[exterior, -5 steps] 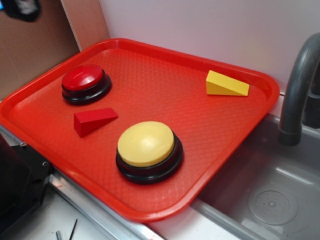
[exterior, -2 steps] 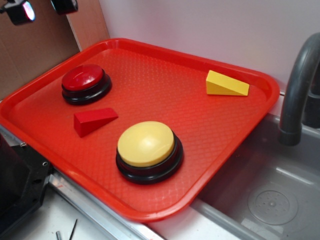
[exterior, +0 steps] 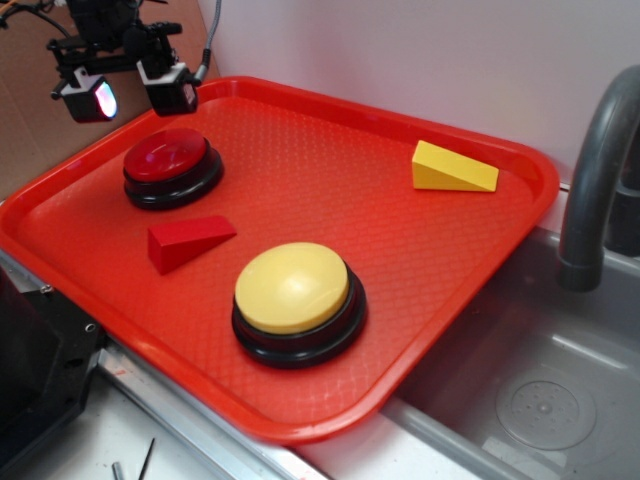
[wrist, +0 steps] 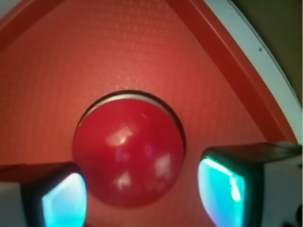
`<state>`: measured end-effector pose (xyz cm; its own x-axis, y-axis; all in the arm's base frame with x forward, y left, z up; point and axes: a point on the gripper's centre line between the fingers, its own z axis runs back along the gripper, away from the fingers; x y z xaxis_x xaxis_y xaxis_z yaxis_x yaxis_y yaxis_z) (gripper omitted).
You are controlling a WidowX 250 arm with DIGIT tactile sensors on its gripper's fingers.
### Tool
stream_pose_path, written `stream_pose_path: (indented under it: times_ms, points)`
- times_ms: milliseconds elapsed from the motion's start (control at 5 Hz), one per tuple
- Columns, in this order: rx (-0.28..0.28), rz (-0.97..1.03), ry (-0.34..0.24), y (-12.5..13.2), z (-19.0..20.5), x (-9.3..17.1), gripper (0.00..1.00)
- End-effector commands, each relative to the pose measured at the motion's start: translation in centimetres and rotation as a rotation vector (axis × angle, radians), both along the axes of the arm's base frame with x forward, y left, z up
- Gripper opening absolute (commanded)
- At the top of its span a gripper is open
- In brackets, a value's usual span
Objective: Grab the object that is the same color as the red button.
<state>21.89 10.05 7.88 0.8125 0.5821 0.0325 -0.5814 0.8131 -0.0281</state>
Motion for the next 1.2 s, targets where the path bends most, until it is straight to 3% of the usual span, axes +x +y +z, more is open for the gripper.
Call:
stream_pose_path:
  times_ms: [0,200,400,600,800,1000]
  points:
    - [0.01,-0.01,-0.024,0.5,0.6,-0.4,1.0]
    - [0.018,0.028,-0.015,-0.8,0.1,-0.8,1.0]
    - [0.052,0.027,0.015,-1.5,-3.2,-0.5,1.0]
    - [0.065,0.02,0.04,-0.9,-5.0,-0.3,1.0]
    - [0.064,-0.012,0.06,-0.5,-4.1,-0.4,1.0]
    - [0.052,-0.048,-0.058,-2.0,0.7,-1.0,1.0]
